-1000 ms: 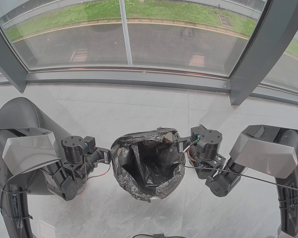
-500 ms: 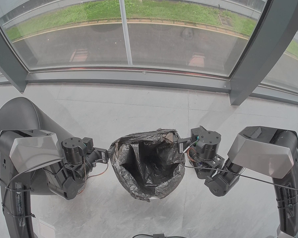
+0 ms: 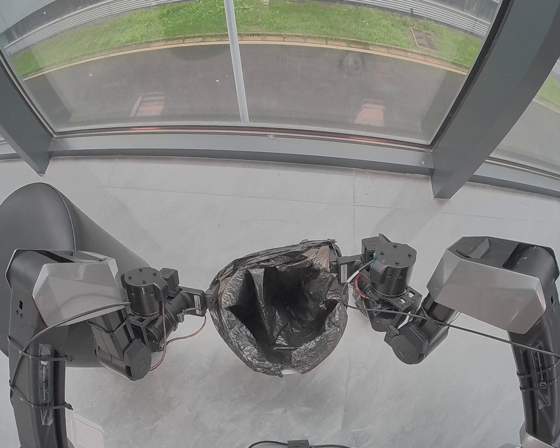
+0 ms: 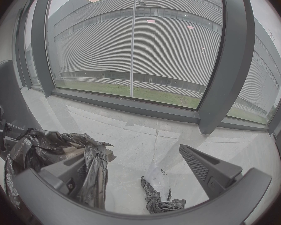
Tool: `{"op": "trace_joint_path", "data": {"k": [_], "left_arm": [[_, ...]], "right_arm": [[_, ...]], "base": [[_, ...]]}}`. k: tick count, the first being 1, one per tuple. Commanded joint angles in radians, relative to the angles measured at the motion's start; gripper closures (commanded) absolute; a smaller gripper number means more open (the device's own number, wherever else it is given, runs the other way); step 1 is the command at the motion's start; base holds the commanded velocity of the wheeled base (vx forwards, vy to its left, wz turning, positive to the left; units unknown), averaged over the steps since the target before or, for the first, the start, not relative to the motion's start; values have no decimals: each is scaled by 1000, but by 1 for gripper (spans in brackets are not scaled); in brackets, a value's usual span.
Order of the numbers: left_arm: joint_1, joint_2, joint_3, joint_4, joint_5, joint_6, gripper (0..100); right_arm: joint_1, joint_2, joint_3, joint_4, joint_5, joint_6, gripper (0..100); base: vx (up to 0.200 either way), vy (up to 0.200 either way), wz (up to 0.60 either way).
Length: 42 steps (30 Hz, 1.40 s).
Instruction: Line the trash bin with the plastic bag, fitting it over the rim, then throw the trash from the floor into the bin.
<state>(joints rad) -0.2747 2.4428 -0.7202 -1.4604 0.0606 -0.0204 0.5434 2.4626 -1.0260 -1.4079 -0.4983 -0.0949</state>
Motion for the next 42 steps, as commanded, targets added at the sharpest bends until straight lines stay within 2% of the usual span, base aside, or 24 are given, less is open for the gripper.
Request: {"op": "trace_joint_path", "data": {"k": [1,8,15,23,42], "left_arm": [[-3,19,-1,0,1,-3,0],[-5,32,-2,-1,1,-19,0],[-8,45,-5,-1,1,-88,0],[-14,68,-5,-1,-1,-125,0],[-49,13,67,-75,4,-128,0]], "right_arm": [[-3,26,-13,-2,0,0,0],[-20,49,-39,1,0,0,0],[-26,78,-42,-3,0,3,0],[-26,78,-42,-2,0,4,0],[-28,75,-39,6,0,3,0]], "base": [[0,0,0],[0,0,0],[0,0,0],[0,0,0],[0,0,0]]}}
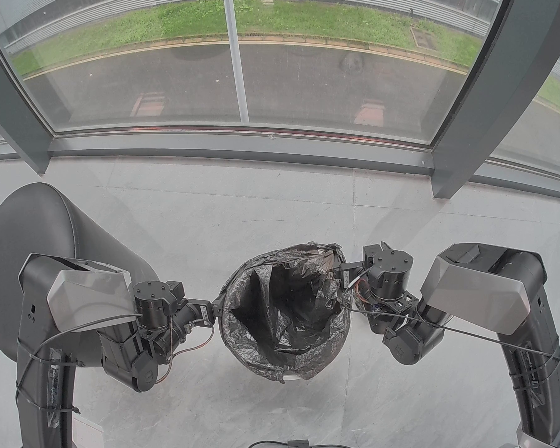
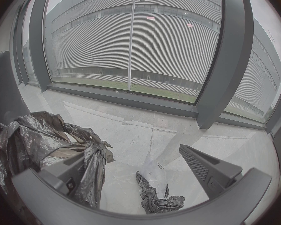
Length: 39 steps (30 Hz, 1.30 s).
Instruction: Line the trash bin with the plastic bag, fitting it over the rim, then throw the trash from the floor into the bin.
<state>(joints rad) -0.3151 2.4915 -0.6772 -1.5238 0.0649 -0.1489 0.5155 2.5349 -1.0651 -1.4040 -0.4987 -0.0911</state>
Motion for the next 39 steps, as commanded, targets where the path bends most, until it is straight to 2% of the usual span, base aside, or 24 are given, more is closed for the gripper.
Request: {"op": "trace_joint_path", "data": {"k": [1,12,16,22,26,39], "left_arm": [[-9,-40,27,-13,0,0,0],[-45,-169,84,-22,3,-1,0],[-52,-210,108,-24,4,-1,0],[-70,-322,182,-24,4,-14,0],[-98,-404,220,-24,6,-46,0],[-145,-516,278,-24,23,-50,0]], "right_arm": [[0,2,-1,2,0,-1,0],[-2,-11,-9,-7,0,11,0],[0,-33,-24,7,-1,99,0],[-19,-35,-10,25,-1,168,0],[-23,-25,4,27,-1,172,0],[-22,-31,40,16,-1,174,0]], "base": [[0,0,0],[0,0,0],[0,0,0],[0,0,0],[0,0,0],[0,0,0]]}}
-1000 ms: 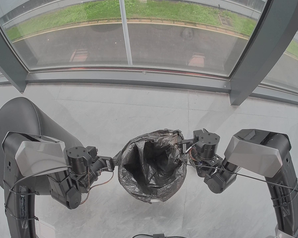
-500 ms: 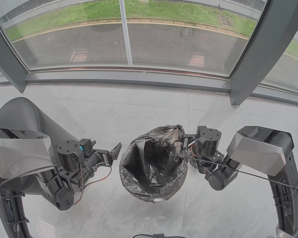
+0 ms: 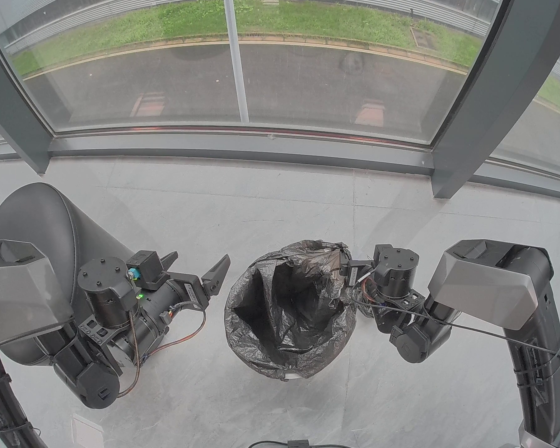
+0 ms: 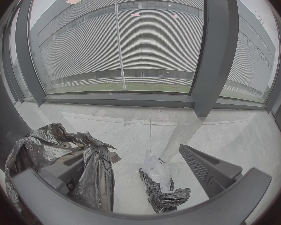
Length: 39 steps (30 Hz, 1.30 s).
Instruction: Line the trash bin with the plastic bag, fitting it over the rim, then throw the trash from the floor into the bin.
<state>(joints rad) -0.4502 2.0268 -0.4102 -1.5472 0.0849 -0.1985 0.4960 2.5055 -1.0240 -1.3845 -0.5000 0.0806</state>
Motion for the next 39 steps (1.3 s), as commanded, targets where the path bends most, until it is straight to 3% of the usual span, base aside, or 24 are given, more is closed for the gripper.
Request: {"op": "trace_joint_path", "data": {"k": [1,13,16,20,30,37,39], "left_arm": [[-16,-128,28,-1,15,-16,0],[-25,-387,110,12,16,-41,0],[-27,-405,113,12,15,-45,0],[-33,-441,151,12,4,-124,0],[-30,-462,154,12,3,-128,0],[-24,-461,153,12,3,-128,0],[-24,-456,153,12,3,-128,0]], "right_arm": [[0,-5,-10,-7,0,5,0],[39,-20,85,1,0,110,0],[41,-24,125,-2,0,110,0],[44,-45,144,-2,0,153,0],[39,-151,167,-1,0,159,0],[153,-252,252,7,0,146,0],[239,-271,272,36,0,136,0]], "base": [[0,0,0],[0,0,0],[0,0,0],[0,0,0],[0,0,0],[0,0,0],[0,0,0]]}}
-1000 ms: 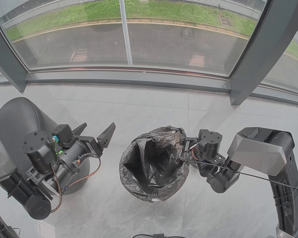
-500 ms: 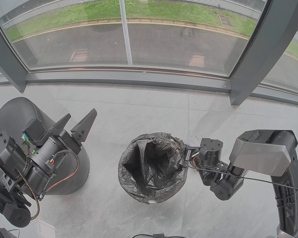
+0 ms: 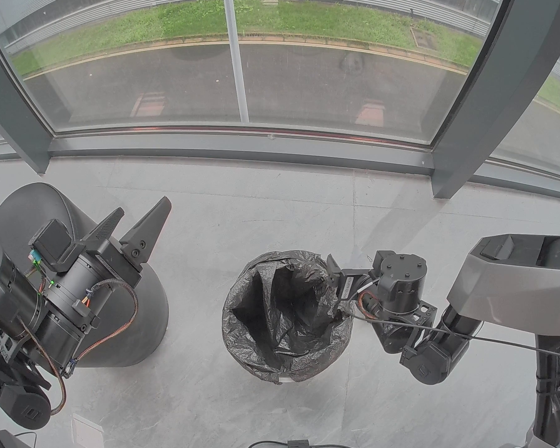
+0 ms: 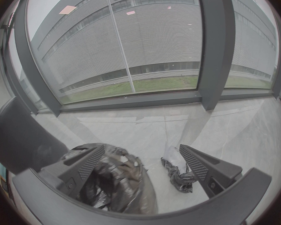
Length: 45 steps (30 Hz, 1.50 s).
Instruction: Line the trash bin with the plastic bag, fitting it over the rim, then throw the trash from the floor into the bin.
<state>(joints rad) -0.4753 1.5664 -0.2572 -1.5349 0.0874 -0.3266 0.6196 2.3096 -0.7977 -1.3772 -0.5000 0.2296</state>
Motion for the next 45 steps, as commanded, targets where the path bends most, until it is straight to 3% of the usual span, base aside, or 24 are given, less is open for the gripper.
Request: {"op": "trace_joint_path", "data": {"k": [1,8,11,19,34,45], "left_arm": [[1,6,0,-1,0,0,0],[1,7,-2,-1,0,0,0],[1,7,1,-1,0,1,0],[3,18,3,-1,0,0,0],[6,49,6,-4,0,-5,0],[7,54,7,-4,0,-6,0]], "right_arm": [[140,-68,38,56,0,-15,0],[195,2,-104,228,1,-13,0],[215,10,-241,372,1,-13,0],[193,120,-491,549,0,-16,0],[187,166,-502,549,0,-10,0],[114,254,-597,549,0,-39,0]], "base": [[0,0,0],[0,0,0],[0,0,0],[0,0,0],[0,0,0],[0,0,0]]}}
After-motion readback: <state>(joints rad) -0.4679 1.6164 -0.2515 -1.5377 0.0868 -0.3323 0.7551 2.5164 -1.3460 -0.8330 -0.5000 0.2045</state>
